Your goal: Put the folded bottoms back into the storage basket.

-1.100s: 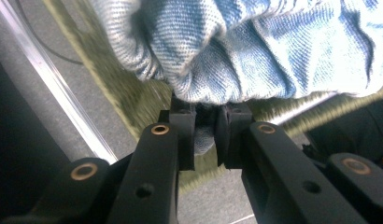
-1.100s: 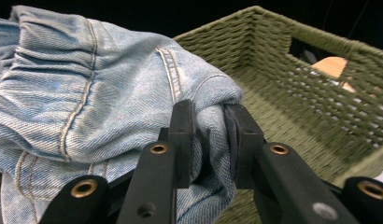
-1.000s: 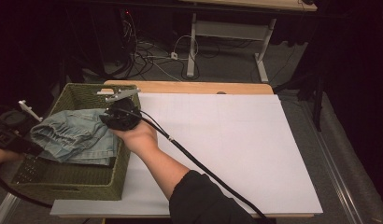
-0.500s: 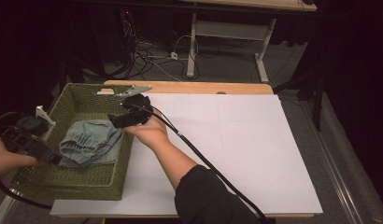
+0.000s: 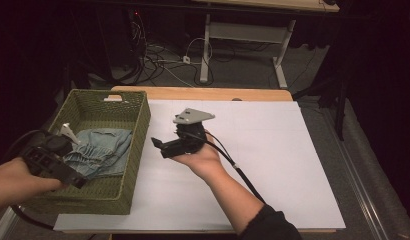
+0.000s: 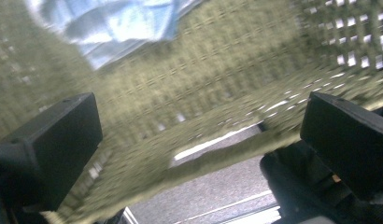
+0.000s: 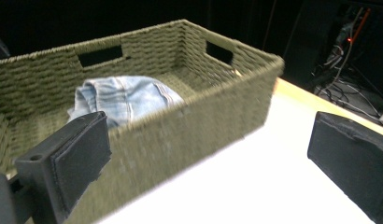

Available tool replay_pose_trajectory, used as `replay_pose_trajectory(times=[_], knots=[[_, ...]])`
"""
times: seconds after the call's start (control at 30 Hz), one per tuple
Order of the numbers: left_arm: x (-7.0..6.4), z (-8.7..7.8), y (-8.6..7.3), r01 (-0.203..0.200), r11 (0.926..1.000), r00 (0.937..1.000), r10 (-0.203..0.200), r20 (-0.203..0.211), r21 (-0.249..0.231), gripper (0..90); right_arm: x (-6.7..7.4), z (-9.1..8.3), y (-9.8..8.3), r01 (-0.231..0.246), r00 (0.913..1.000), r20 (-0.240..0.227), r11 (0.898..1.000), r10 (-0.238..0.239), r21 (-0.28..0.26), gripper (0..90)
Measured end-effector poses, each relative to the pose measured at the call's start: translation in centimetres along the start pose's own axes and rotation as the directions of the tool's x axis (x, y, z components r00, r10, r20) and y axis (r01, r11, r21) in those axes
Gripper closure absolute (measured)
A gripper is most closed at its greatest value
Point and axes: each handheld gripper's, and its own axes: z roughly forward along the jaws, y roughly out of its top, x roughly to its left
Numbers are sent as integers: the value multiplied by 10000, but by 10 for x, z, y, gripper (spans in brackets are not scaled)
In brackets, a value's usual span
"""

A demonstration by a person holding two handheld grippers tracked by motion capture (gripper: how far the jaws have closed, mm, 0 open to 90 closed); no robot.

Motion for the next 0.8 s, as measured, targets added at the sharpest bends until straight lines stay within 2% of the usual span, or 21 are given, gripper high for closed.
replay_pose_trajectory(times=[0.27,0.37,0.57,0.8], knots=[[-35,7,22,-471,9989,9988,471,128,-3,0,-25,-46,-44,-386,9976,577,9993,387,-20,1],[-46,8,31,-654,9979,9979,654,35,37,0,-34,-63,-59,-520,9954,799,9986,524,-61,1],[-69,7,47,-1025,9947,9947,1024,-76,-74,0,-49,-97,-86,-648,9882,1378,9977,667,-183,1],[-99,8,67,-1663,9859,9861,1663,-61,-161,0,-63,-135,-115,-916,9751,2012,9957,928,-154,1]])
